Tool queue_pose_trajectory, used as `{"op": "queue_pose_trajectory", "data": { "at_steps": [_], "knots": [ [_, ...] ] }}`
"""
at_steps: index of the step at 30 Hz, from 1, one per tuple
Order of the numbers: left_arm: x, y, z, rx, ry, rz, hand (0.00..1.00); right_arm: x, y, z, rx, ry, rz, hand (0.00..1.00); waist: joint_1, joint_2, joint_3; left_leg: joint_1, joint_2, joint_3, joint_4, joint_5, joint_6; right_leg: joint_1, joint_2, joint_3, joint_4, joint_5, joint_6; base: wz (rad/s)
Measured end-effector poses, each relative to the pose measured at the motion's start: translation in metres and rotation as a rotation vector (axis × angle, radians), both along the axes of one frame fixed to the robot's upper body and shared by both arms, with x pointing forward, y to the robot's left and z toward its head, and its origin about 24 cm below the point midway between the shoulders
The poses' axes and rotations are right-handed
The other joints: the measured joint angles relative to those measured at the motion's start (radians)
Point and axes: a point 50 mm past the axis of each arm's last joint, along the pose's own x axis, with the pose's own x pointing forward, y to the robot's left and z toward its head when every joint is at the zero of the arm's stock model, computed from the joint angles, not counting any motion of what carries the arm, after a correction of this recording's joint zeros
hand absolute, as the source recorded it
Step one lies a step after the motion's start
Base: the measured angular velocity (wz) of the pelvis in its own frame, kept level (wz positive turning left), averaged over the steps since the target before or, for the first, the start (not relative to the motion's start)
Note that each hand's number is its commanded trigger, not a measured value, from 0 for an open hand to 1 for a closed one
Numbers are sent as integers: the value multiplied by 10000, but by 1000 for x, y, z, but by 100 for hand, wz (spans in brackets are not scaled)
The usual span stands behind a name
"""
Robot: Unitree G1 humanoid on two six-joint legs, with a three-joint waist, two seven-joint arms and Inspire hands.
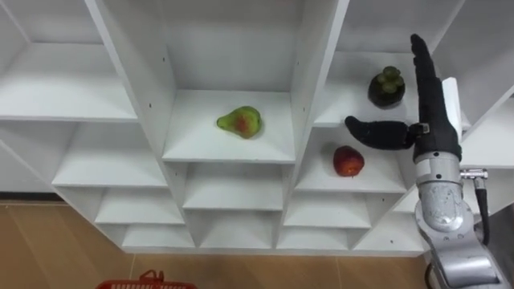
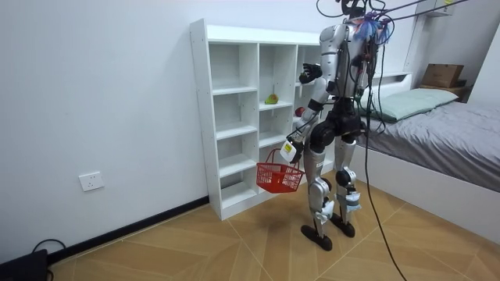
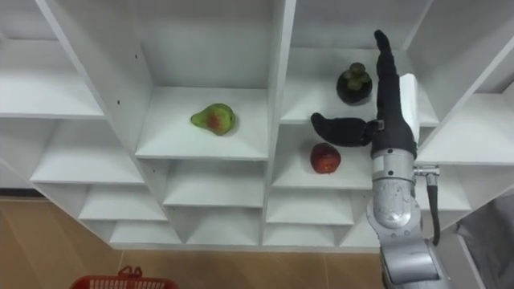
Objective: Collect fruits from the closet
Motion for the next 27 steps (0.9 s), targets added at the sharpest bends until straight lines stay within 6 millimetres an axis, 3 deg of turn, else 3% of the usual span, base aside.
{"op": "queue_pose_trajectory", "data": {
  "at_steps": [27],
  "knots": [
    [-6,1,-1,12,333,129,100,7,-9,-19,530,1331,-157,0,-5,9,-50,354,-6,-35,-12,4,2,382,1,-22,1,-1,1,0]
  ]
}}
